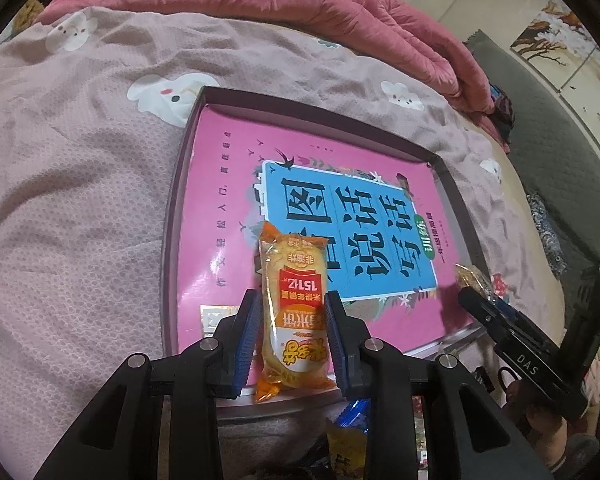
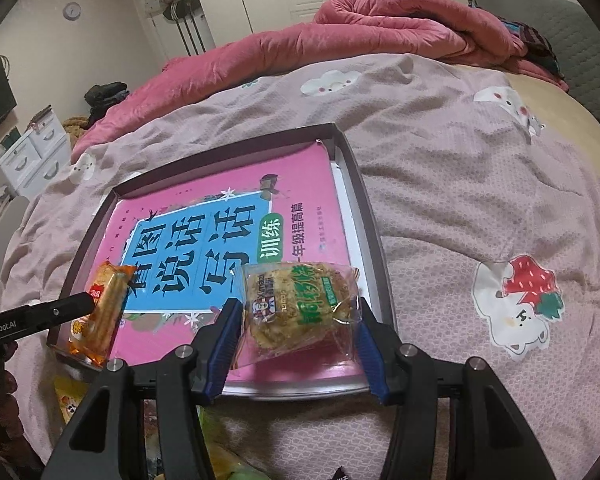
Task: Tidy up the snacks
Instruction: 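Carry the bread roll into the tray with the left gripper while the right gripper carries the pastry bag there, then open both grippers over the tray and pull them back to the pile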
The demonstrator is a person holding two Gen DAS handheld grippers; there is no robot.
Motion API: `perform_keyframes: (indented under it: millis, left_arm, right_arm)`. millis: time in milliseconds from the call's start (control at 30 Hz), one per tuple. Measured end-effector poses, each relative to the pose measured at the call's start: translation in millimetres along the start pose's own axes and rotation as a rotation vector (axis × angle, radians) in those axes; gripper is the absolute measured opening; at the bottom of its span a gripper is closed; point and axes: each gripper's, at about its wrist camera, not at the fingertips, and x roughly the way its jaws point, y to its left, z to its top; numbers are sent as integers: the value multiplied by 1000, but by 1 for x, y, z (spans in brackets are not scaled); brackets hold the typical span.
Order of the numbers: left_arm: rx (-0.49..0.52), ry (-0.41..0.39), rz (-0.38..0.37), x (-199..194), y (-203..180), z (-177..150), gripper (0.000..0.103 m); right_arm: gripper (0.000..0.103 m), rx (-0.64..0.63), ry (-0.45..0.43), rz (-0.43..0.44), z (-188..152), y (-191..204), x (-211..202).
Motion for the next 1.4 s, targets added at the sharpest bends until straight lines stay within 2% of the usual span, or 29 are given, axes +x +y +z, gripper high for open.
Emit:
perform_keyframes:
  millis: [367,500,667,1033,1400]
  left_arm:
    - [-4,-14,3,-11,1,1,35]
    - [-4,-24,1,-18,-1,0,43]
    - [0,-35,-4,-27,-3,-1,45]
    - [5,-70,-11,-54,-8,-4,60]
    - [21,-98,-1,-75,-13,-12,68]
  right_arm:
    - [59,6,-1,18,-3,0,-5]
    - [62,5,-1,25,-3,1,-6]
    - [69,-1,-22,15,-2,3,-10]
    - [70,18,-81,42,4,0,-40]
    - [76,-20,-134,91,-1,16,-75]
